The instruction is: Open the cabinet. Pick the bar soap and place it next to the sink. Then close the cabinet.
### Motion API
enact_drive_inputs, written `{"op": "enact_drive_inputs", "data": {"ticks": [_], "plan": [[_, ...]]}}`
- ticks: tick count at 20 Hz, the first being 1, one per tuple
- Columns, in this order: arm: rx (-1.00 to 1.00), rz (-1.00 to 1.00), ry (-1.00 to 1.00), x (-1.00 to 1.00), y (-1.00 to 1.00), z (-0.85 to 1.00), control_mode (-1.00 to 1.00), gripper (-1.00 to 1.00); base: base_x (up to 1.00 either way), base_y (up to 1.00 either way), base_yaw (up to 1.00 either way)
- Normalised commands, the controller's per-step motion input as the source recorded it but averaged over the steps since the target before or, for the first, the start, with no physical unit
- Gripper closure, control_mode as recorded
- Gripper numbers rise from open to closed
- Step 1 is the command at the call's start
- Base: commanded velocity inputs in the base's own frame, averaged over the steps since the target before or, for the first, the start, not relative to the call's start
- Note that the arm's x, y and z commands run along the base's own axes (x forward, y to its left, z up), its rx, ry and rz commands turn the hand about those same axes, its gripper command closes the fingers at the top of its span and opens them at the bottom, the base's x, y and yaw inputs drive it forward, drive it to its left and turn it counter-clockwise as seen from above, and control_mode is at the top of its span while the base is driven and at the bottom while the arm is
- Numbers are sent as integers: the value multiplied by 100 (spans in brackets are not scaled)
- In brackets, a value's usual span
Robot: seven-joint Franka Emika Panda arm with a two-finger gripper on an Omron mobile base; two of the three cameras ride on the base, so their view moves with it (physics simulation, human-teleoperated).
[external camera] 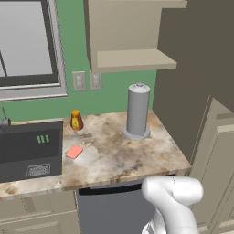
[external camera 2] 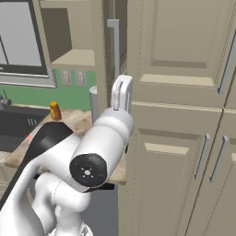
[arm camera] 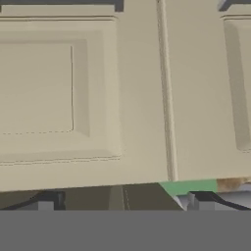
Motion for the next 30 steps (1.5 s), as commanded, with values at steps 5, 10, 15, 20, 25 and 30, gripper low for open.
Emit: {"op": "enact_drive_inputs", "data": {"ticks": [5,10,15,20,25,30], "plan": [[-4,0,0,17,0,-2,-100,-100,0,0,0],[-2,0,0,15,0,0,-100,-100,0,0,0],[0,0,5,13,0,0,-100,-100,0,0,0],[0,1,12,9,0,0,-100,-100,0,0,0],[0,2,10,8,0,0,-100,-100,0,0,0],[0,3,3,2,0,0,-100,-100,0,0,0]]}}
